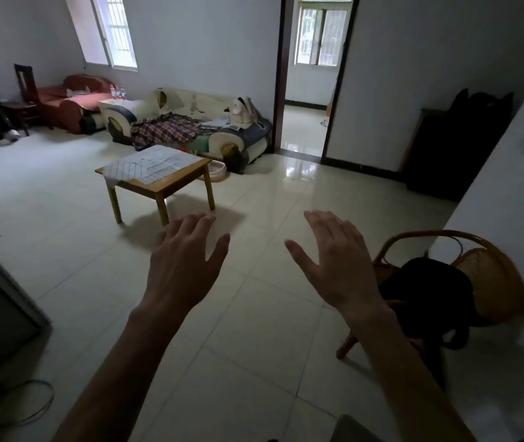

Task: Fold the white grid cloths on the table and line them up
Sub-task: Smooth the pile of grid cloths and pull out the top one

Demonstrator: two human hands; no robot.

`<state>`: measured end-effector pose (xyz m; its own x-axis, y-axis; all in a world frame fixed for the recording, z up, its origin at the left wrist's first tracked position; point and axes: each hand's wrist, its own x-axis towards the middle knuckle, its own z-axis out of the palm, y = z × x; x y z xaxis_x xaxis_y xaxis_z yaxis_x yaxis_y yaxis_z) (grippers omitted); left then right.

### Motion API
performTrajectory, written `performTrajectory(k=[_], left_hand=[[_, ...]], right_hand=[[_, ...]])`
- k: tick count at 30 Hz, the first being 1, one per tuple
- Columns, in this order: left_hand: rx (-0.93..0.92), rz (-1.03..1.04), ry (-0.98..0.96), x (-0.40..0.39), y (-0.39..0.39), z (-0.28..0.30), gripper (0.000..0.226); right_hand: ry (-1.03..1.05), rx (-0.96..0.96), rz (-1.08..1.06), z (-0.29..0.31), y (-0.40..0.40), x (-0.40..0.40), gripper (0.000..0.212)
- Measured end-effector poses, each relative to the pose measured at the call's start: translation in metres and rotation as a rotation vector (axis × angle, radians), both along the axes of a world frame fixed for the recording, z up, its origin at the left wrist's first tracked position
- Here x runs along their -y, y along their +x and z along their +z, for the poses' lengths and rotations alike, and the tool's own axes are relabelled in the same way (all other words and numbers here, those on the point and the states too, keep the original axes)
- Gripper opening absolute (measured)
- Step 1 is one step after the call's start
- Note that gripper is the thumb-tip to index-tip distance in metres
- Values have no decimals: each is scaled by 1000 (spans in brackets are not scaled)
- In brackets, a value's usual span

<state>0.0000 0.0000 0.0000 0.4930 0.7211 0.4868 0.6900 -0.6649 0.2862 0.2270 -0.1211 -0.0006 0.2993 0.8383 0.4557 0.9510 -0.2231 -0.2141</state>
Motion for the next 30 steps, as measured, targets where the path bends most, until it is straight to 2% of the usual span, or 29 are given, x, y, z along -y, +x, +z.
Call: performTrajectory(k=[11, 18, 30], left_hand=[[5, 159, -13, -131, 34, -14, 67], [14, 274, 17, -207, 52, -16, 58], [-49, 384, 10, -356, 48, -38, 62]], right_hand=[[42, -16, 188, -12, 40, -166, 76], [18, 23, 313, -19, 59, -276, 72], [-71, 65, 360, -31, 65, -446, 79]])
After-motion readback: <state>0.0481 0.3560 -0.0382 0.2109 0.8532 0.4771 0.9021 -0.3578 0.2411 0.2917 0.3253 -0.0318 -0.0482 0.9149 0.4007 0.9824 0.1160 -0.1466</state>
